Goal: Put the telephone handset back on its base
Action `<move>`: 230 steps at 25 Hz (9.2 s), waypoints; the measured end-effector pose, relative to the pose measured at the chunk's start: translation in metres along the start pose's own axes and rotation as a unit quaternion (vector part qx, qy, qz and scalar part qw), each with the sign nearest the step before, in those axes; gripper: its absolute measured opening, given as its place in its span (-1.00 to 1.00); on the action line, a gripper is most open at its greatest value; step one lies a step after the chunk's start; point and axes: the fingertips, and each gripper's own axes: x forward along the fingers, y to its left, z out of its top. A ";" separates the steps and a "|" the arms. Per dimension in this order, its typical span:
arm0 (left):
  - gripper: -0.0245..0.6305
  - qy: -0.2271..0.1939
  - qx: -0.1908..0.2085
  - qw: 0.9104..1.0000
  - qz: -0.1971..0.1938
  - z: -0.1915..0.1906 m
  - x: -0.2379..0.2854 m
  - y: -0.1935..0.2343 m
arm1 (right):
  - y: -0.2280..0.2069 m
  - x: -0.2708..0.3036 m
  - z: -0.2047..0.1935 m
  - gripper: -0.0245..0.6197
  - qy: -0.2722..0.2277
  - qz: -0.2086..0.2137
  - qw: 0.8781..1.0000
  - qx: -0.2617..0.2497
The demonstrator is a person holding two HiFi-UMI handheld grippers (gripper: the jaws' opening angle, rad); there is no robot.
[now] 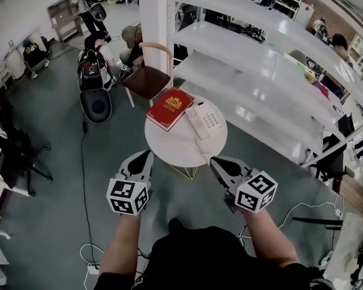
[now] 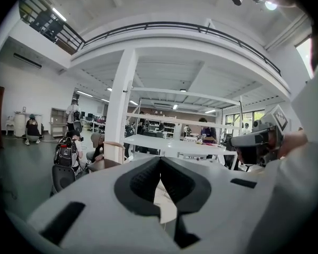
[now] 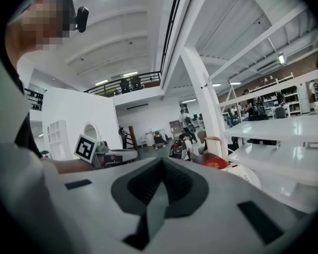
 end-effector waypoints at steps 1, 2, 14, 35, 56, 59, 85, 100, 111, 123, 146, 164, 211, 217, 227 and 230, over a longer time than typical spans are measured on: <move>-0.90 0.000 -0.004 1.000 0.002 0.001 0.001 0.007 | 0.003 0.006 0.000 -0.90 0.003 0.003 1.000 0.000; -0.90 0.000 -0.007 1.000 0.002 0.001 0.002 0.011 | 0.004 0.011 0.000 -0.90 0.006 0.005 1.000 0.000; -0.90 0.001 -0.004 1.000 0.009 0.013 0.042 0.047 | -0.030 0.065 0.003 -0.90 0.015 0.018 1.000 0.015; -0.90 0.050 -0.015 0.998 0.045 0.026 0.206 0.098 | -0.184 0.180 0.018 -0.90 0.049 0.086 0.995 0.017; -0.90 0.095 -0.065 0.993 0.004 -0.049 0.223 0.155 | -0.145 0.263 -0.115 -0.45 0.261 0.104 0.959 -0.026; -0.90 0.101 -0.071 0.992 -0.002 -0.062 0.225 0.155 | -0.146 0.267 -0.142 -0.39 0.298 0.104 0.947 -0.051; -0.90 0.149 -0.112 0.982 -0.006 -0.147 0.197 0.172 | -0.171 0.309 -0.291 -0.14 0.473 0.078 0.853 -0.206; -0.90 0.140 -0.123 0.983 -0.012 -0.142 0.191 0.176 | -0.178 0.321 -0.322 -0.25 0.521 0.078 0.814 -0.245; -0.90 0.114 -0.106 0.988 0.002 -0.106 0.178 0.198 | -0.169 0.318 -0.302 -0.27 0.517 0.073 0.821 -0.230; -0.90 0.079 -0.083 0.993 0.007 -0.051 0.175 0.203 | -0.173 0.296 -0.199 -0.27 0.417 0.011 0.896 -0.151; -0.90 0.079 -0.059 0.994 0.051 -0.023 0.278 0.040 | -0.303 0.146 -0.064 -0.27 0.260 0.034 0.958 -0.114; -0.90 0.073 -0.074 0.994 0.021 -0.044 0.271 0.028 | -0.301 0.143 -0.089 -0.27 0.279 -0.013 0.955 -0.098; -0.90 0.139 -0.122 0.981 0.057 -0.130 0.264 0.060 | -0.347 0.271 -0.217 -0.26 0.395 -0.134 0.908 0.018; -0.90 0.140 -0.127 0.980 0.055 -0.132 0.263 0.054 | -0.353 0.261 -0.223 -0.26 0.401 -0.151 0.903 0.033; -0.90 0.139 -0.136 0.979 0.056 -0.134 0.261 0.050 | -0.347 0.265 -0.231 -0.26 0.409 -0.149 0.900 0.036; -0.90 0.139 -0.137 0.979 0.060 -0.133 0.258 0.053 | -0.347 0.267 -0.232 -0.26 0.407 -0.154 0.899 0.043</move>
